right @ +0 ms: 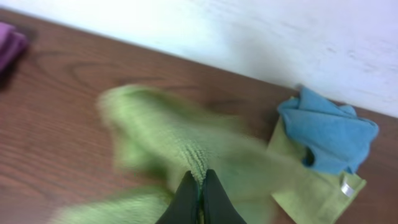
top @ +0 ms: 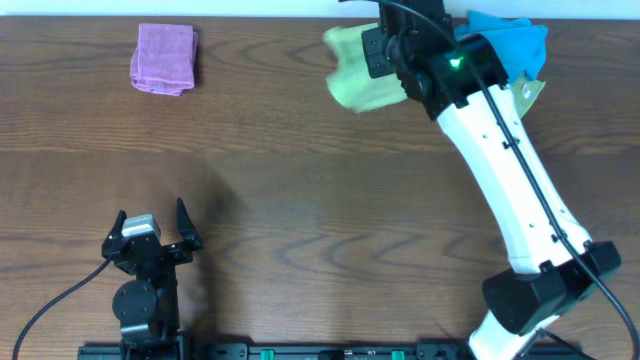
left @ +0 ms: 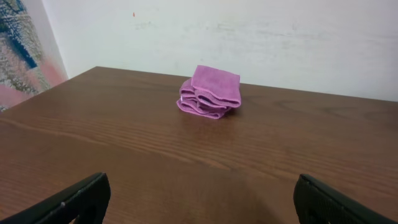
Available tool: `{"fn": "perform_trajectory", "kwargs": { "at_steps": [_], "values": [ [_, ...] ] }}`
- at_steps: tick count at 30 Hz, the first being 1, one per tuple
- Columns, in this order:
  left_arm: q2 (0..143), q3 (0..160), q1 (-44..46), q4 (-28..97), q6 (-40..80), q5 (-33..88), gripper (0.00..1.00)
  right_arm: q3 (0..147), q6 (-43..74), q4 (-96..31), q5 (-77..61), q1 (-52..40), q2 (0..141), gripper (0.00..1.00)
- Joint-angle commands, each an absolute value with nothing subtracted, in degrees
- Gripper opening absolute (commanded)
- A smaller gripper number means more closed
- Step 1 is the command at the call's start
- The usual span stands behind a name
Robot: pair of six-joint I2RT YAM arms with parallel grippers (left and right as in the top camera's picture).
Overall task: Fold the cloth
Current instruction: 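Lift the green cloth with the right gripper and drop it mid-table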
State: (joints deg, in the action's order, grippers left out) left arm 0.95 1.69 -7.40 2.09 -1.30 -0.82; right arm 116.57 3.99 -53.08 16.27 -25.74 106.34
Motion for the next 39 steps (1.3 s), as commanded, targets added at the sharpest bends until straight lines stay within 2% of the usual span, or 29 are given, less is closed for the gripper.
{"fn": "perform_trajectory", "kwargs": {
  "at_steps": [1,4,7,12,14,15,16,17,26,35,39],
  "values": [
    [0.64,0.25,-7.49,4.27,-1.52,-1.50,0.95,117.43,0.75,-54.76,10.61,-28.36,105.23,0.01],
    [0.64,0.25,-7.49,4.27,-1.52,-1.48,0.95,117.43,-14.13,-59.81,-18.22,-30.65,105.21,0.01],
    [0.64,0.25,-7.49,4.27,-1.52,-1.48,0.95,117.43,-15.29,-62.26,-26.09,-31.97,105.21,0.01],
    [0.64,0.25,-7.49,4.25,-1.52,-1.50,0.95,117.43,-15.97,-63.18,-22.57,-31.42,105.23,0.01],
    [0.64,0.25,-7.49,4.25,-1.52,-1.48,0.95,117.32,-9.98,-61.06,-0.36,-31.16,106.10,0.02],
    [0.64,0.25,-7.49,4.25,-1.52,-1.50,0.95,117.32,-3.97,-60.36,10.44,-31.16,106.63,0.10],
    [0.64,0.25,-7.49,4.25,-1.52,-1.50,0.95,117.32,-1.02,-60.29,16.80,-31.22,106.85,0.63],
    [0.64,0.25,-7.49,4.25,-1.52,-1.50,0.95,117.32,-1.50,-60.53,18.72,-31.31,106.85,0.99],
    [0.64,0.25,-7.49,4.25,-1.52,-1.50,0.95,115.94,-6.20,-65.93,11.64,-30.55,107.00,0.99],
    [0.64,0.25,-7.49,4.25,-1.52,-1.48,0.96,96.38,-6.26,-63.59,6.85,-27.31,107.00,0.96],
    [0.64,0.25,-7.49,4.25,-1.52,-1.50,0.95,88.44,-6.33,-52.73,5.91,-27.18,107.00,0.84]
  ]
}}
